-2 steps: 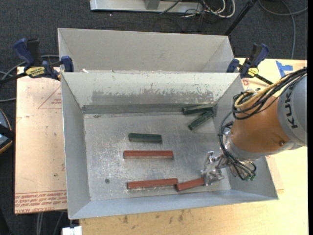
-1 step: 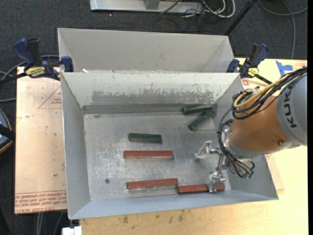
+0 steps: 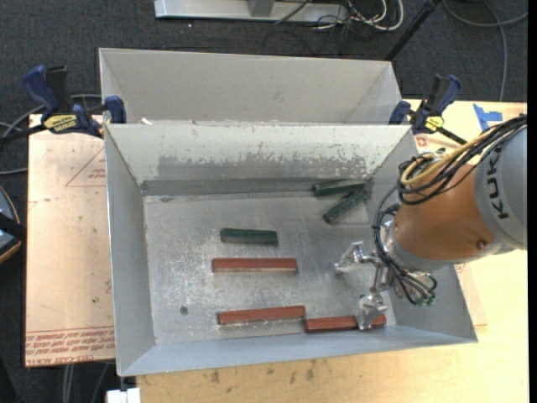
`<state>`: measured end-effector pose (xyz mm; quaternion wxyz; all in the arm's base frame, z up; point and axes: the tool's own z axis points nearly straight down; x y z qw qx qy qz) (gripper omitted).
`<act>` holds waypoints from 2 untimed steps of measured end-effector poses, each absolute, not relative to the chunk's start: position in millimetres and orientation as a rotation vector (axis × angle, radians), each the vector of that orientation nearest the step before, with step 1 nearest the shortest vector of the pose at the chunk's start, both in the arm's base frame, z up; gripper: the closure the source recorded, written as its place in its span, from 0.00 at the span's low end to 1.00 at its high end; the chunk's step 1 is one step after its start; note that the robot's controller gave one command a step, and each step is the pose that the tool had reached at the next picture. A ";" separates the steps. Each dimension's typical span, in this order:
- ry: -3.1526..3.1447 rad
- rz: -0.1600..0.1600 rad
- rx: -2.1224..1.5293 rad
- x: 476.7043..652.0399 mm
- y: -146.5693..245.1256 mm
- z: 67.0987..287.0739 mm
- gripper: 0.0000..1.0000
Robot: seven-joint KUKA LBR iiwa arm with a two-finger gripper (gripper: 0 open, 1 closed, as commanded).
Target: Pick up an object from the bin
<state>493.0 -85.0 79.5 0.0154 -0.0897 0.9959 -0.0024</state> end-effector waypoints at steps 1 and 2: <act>3.124 -0.001 -0.186 486.7 -86.2 90.7 0.00; 3.142 -0.005 -0.101 488.7 -39.8 92.0 0.00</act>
Offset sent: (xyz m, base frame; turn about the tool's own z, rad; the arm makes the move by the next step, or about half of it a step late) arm -0.0006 0.0825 0.0108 0.1313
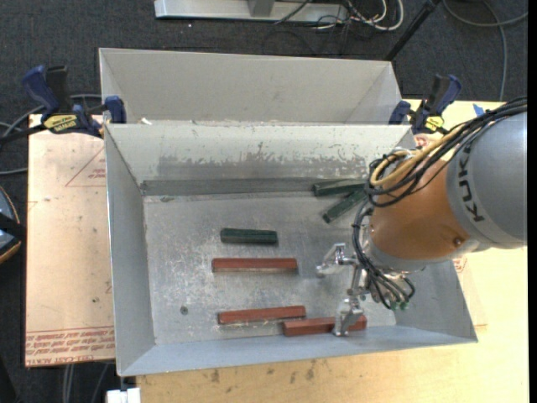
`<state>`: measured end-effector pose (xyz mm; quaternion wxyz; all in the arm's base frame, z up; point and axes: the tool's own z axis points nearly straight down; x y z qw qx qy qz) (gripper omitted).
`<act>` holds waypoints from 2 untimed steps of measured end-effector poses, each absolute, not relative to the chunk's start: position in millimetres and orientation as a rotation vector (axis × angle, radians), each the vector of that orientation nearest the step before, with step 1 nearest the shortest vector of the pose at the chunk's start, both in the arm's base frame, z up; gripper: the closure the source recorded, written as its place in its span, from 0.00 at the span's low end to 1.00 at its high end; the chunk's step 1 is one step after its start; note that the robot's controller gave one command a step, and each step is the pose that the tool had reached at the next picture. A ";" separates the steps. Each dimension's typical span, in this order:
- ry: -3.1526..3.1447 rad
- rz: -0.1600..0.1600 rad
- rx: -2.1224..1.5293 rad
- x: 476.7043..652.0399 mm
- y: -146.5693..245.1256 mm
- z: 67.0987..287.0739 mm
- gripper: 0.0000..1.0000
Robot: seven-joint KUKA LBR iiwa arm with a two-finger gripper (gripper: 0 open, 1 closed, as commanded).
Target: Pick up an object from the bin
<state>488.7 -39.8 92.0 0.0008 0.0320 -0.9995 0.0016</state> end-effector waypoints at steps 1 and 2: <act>-3.151 -0.006 0.172 485.3 -80.4 76.1 1.00; -3.151 -0.006 0.173 485.3 -80.3 76.1 1.00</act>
Offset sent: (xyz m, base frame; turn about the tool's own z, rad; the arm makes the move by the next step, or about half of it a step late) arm 0.0000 0.0000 0.0000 0.0000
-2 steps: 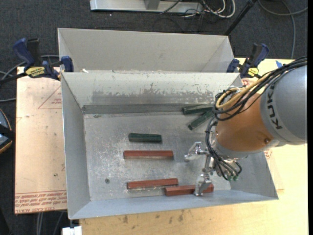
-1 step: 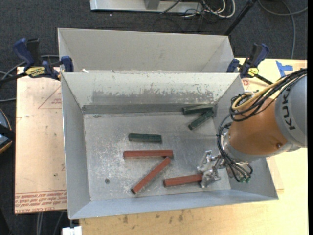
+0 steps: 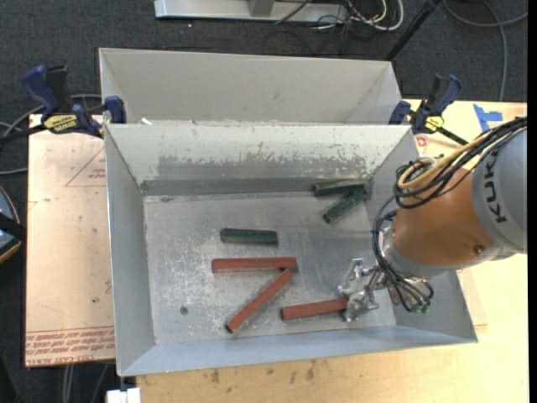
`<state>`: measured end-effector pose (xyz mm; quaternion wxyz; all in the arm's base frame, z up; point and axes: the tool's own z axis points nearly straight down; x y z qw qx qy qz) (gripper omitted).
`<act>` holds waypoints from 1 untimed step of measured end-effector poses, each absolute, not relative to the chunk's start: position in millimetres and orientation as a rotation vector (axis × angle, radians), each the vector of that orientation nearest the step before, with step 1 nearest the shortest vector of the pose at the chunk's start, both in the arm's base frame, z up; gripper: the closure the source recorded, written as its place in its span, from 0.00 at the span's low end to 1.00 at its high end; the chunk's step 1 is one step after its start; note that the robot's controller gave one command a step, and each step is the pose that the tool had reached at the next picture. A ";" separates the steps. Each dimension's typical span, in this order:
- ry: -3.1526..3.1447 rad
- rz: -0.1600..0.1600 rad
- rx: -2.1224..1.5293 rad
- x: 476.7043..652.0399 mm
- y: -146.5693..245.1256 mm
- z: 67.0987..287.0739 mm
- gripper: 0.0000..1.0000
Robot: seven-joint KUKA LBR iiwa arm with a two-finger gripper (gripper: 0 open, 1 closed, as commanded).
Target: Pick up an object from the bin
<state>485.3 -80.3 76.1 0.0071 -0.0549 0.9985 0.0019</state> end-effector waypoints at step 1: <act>3.131 -0.001 -0.113 522.2 -82.5 279.3 1.00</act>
Offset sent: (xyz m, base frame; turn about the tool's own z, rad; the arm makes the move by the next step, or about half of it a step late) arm 0.0000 0.0000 0.0000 0.0000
